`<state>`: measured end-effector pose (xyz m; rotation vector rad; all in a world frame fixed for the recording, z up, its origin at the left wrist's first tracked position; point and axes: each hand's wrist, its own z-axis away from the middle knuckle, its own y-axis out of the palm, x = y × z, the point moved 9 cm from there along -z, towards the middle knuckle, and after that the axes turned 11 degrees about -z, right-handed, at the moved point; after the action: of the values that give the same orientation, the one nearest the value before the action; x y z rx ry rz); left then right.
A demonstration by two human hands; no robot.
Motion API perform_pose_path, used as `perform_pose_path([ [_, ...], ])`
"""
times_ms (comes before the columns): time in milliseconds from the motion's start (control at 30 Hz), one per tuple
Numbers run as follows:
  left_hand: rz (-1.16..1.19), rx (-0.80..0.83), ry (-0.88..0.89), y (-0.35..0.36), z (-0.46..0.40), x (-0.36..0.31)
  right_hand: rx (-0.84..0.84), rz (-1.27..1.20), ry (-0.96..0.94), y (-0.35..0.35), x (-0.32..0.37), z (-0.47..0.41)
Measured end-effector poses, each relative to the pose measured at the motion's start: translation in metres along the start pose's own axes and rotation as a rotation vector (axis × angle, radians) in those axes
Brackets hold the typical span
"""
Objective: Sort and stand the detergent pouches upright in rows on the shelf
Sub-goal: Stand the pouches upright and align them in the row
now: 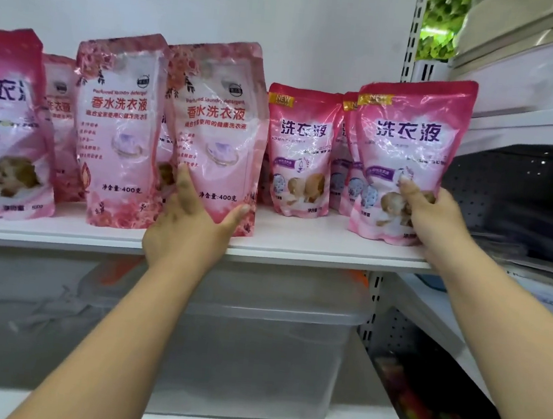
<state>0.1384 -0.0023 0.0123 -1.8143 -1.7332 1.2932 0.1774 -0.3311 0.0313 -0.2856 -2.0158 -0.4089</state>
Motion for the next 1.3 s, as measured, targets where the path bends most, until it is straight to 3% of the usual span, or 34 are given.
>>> perform_pose_path([
  [400,0.044,0.070,0.047,0.005,0.002,-0.003,-0.074,0.076,-0.024,-0.002,-0.001,0.006],
  [567,0.388,0.271,-0.032,0.007,-0.015,-0.003,-0.136,0.204,-0.065,-0.006,0.012,0.014],
  [700,0.530,0.253,0.002,-0.001,-0.027,-0.002,-0.353,0.422,-0.379,0.003,0.053,0.058],
  [800,0.493,0.095,0.045,-0.007,-0.020,0.002,-0.193,0.346,-0.533,0.055,0.066,0.080],
  [900,0.437,-0.054,0.096,-0.017,-0.009,0.002,-0.045,0.235,-0.312,0.097,0.043,0.058],
  [1067,0.337,-0.121,0.112,-0.017,-0.016,-0.001,0.076,0.405,0.056,0.122,-0.007,0.024],
  [1300,0.398,-0.255,0.180,-0.021,-0.003,-0.009,0.153,0.295,0.186,0.126,-0.030,-0.019],
])
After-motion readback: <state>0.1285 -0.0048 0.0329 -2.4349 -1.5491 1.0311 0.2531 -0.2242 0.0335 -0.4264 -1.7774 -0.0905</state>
